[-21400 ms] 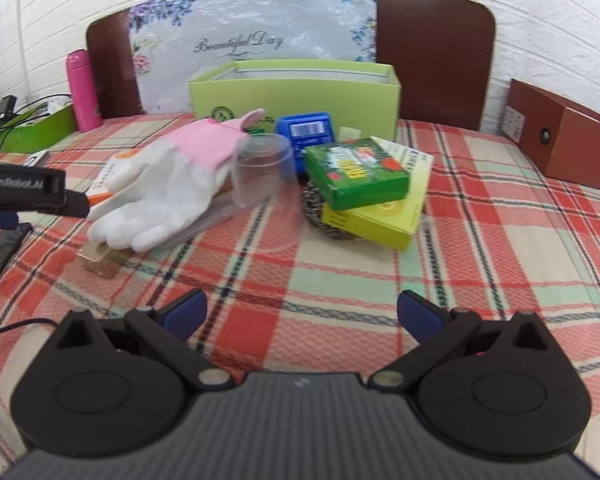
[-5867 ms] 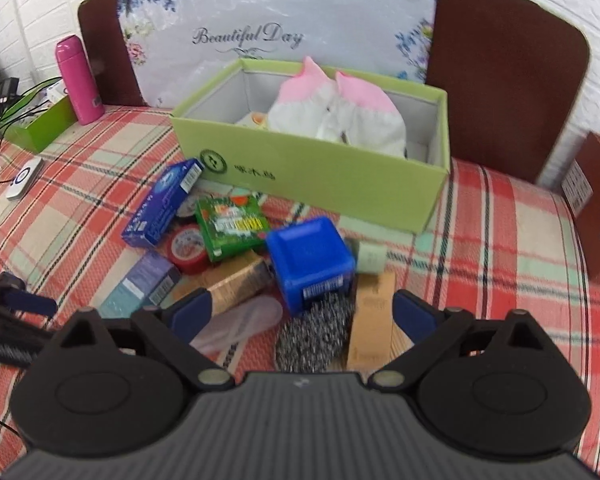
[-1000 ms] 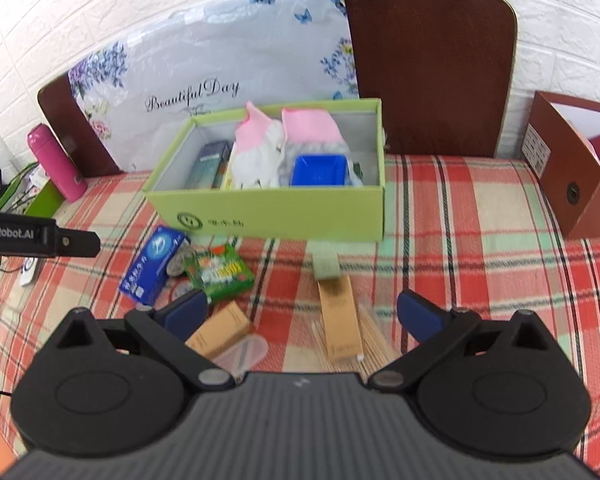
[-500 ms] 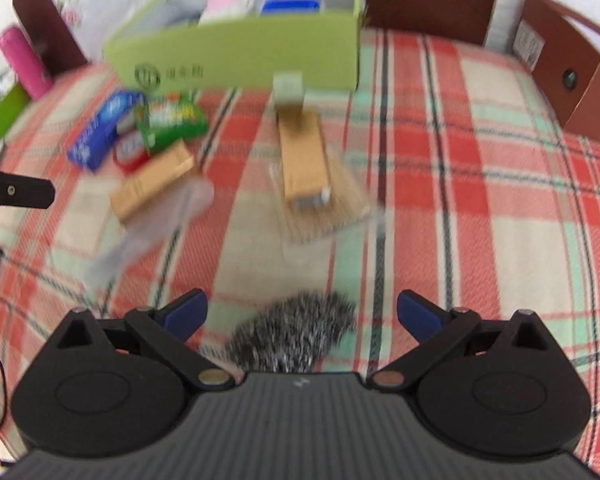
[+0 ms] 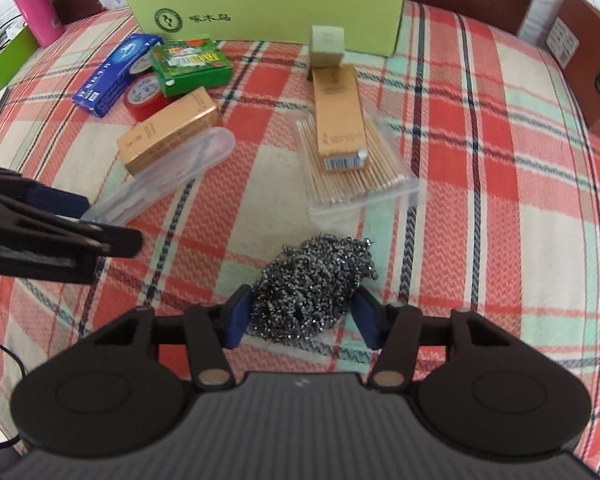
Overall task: Organize objects
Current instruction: 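Grasp the steel wool scrubber with right gripper while left grasps clear toothbrush case, then carry scrubber and toothbrush case into the lime-green box and open both grippers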
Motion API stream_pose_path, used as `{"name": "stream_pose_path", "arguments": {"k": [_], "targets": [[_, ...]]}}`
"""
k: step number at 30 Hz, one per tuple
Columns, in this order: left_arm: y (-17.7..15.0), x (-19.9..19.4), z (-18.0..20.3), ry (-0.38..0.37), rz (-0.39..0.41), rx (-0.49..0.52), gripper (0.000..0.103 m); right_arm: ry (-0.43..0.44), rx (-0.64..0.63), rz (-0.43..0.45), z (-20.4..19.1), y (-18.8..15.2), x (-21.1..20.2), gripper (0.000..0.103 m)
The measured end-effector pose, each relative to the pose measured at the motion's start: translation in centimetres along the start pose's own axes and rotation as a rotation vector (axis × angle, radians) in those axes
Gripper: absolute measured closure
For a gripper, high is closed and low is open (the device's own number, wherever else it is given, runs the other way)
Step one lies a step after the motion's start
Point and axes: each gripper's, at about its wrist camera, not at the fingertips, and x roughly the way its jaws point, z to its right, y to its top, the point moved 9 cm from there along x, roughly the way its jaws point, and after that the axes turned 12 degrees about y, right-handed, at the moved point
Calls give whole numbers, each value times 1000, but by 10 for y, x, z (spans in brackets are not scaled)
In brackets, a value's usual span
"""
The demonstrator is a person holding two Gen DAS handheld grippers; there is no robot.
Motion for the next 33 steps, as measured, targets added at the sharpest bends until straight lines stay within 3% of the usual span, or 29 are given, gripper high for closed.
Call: {"name": "stream_pose_path", "arguments": {"k": [4,6,8,13,19,30,32,33], "targets": [[3,2,2,10,17,13,36,-10,-2,9,-4,7,-7,52],[5,1,3,25,27,20,44,-27,-11,11,-6,10,-8,52],[6,0,1,31,40,23,61,-31,-9,11,-7,11,-11,52],[6,-5,2,2,50,17,69,-60,-23,27,-12,18,-18,52],[5,-14,1,-31,50,-4,70,-60,-55,84,-18,35,-32,52],[26,-63,-16,-81,158,-64,73,-62,-91,150,-27,61,-49,52],[33,-71,-17,-82,176,-80,91,-49,-94,167,-29,66,-53,52],[37,-73,-17,-87,177,-92,91,-43,-95,174,-30,68,-54,52]]}}
